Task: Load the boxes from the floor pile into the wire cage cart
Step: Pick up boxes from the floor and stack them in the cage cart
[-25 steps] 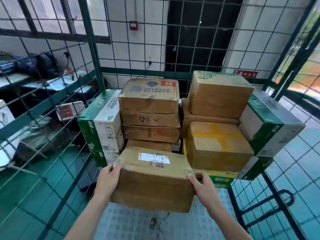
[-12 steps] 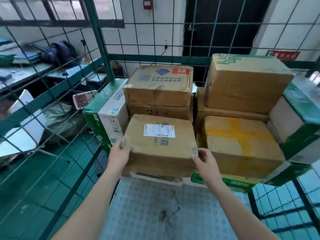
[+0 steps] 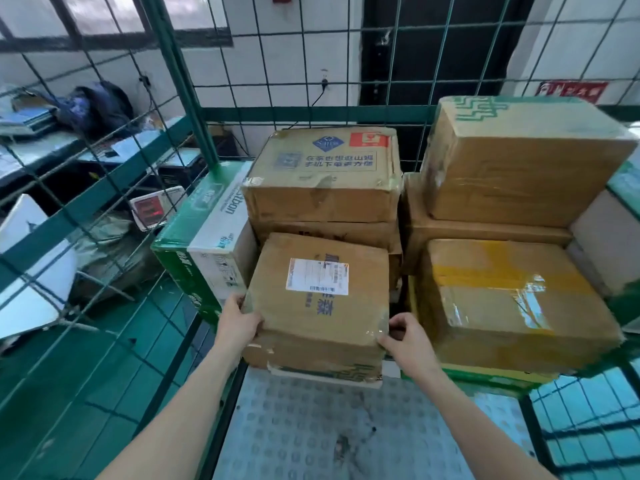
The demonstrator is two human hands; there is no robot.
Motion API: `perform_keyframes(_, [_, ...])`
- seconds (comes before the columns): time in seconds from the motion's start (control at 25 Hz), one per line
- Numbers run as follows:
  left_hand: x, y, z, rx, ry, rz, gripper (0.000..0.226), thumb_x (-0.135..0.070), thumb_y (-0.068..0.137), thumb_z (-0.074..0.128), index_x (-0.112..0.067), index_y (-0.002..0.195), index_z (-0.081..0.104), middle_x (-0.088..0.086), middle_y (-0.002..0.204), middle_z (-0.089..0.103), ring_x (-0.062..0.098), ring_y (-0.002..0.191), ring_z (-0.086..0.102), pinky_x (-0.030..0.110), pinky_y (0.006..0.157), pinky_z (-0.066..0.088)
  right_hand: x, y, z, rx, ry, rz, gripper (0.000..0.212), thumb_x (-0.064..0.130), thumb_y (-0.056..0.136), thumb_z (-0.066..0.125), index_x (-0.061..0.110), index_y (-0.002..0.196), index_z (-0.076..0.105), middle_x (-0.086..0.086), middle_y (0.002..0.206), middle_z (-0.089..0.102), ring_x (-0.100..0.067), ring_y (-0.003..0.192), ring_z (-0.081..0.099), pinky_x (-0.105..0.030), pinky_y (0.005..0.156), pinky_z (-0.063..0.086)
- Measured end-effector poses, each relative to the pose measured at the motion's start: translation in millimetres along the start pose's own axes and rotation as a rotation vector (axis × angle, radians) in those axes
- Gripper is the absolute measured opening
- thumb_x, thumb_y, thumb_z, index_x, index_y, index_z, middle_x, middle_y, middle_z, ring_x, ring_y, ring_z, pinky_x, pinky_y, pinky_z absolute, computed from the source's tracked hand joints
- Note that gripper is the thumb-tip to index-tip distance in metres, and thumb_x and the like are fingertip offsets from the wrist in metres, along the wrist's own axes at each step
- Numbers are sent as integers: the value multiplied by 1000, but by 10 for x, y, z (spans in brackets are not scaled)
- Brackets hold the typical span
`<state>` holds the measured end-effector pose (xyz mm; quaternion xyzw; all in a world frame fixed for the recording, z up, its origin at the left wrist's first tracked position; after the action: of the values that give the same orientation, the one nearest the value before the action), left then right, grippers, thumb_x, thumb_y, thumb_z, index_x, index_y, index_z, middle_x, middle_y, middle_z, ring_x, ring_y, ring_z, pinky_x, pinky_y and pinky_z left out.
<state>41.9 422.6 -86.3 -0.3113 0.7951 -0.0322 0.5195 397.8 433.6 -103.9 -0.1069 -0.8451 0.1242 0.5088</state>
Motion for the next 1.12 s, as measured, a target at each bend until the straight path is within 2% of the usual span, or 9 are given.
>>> perform_keyframes(0.12, [133,170,30,42,55,15,52,-25,77,70,-29,126,51,0,115,66,27,101,67,52,89,59,-47,30,176,-46,-83,-36,28,11,89,74,17,106,52,4,98,59,-14,87,56,-8,63,39])
perform_keyframes(0.28, [116,210,-82,47,109,18,43,-15,89,70,-29,124,49,0,108,62,31,102,65,52,90,58,27,56,352,-46,-107,-56,30,13,89,74,22,109,53,7,102,60,-2,86,56,-12,64,41])
perform_keyframes(0.4, [155,291,-147,56,136,18,35,-13,90,67,-26,116,48,-3,98,61,31,98,65,51,87,59,96,80,462,-47,-135,-78,32,17,89,75,25,111,53,2,110,62,-5,91,59,-18,71,47])
perform_keyframes(0.52, [181,320,-161,50,179,48,34,-15,93,65,-17,124,50,8,113,64,30,101,63,47,92,56,154,31,542,-53,-186,-104,44,27,87,77,30,121,50,7,121,56,-7,102,59,-25,87,52])
perform_keyframes(0.68, [203,364,-100,77,188,102,41,-11,97,62,-9,137,51,10,127,65,23,104,59,35,96,50,192,11,643,13,-265,-132,67,24,87,78,25,144,42,8,143,49,-1,122,46,-26,106,43])
perform_keyframes(0.84, [177,343,-81,77,230,125,42,-12,99,59,-11,140,50,9,131,64,27,114,60,36,99,47,251,-3,659,58,-299,-105,67,23,90,75,26,146,39,8,146,51,0,120,45,-25,105,42])
perform_keyframes(0.96, [162,353,-89,117,296,110,50,-19,100,58,-10,146,43,11,136,60,32,120,58,36,99,46,345,-12,639,70,-395,-98,69,29,91,74,26,149,37,4,151,49,-12,130,51,-29,107,44])
perform_keyframes(1.04, [139,337,-154,106,349,110,61,-30,100,59,-9,152,35,18,144,53,36,128,52,43,106,45,437,-80,604,55,-457,-81,73,33,92,71,23,154,34,1,160,37,-17,146,36,-35,117,34])
perform_keyframes(1.12, [31,173,-263,17,272,156,61,-32,101,57,-6,152,36,21,149,44,36,135,44,48,112,40,550,-225,546,-5,-433,-100,77,36,93,69,22,157,29,0,165,26,-17,154,19,-37,122,24])
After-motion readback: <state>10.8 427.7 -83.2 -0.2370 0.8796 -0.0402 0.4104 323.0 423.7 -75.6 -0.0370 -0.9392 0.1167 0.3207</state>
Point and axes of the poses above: each hand's wrist, its own y-axis towards the middle knuckle, its own z-axis out of the palm, x = y × z, the point moved 8 cm from there along y, towards the middle knuckle
